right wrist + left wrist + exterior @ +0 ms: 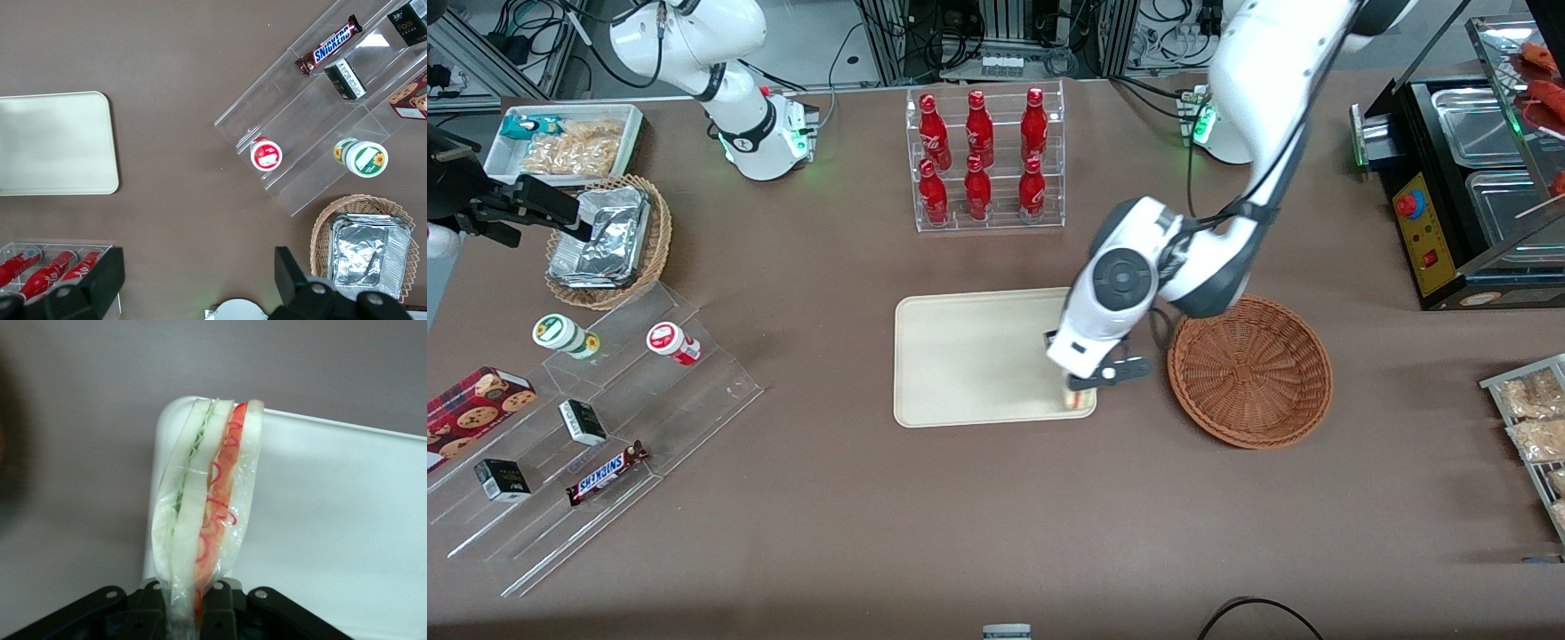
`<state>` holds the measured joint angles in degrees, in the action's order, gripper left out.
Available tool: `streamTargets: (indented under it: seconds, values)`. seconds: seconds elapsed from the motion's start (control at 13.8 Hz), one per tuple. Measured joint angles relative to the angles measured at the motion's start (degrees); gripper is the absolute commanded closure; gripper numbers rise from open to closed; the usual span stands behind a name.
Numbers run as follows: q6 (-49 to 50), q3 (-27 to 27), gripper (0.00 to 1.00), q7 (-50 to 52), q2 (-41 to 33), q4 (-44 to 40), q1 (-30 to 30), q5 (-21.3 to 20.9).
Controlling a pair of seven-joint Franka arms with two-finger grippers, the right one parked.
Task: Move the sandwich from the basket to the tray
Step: 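Lift the sandwich and carry it with the left gripper over the tray, then lower the sandwich onto the tray and open the left gripper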
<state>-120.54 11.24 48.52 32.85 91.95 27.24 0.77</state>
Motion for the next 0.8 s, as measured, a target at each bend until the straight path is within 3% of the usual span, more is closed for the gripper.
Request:
streamTargets:
  seconds: [0.44,0.8]
  values:
    - [-0.51,-0.05,0.93,7.57,9.35,-10.68,7.83,-0.17]
    - [1.19,-0.08,0.92,13.99,13.99,-15.99,10.37,-6.26]
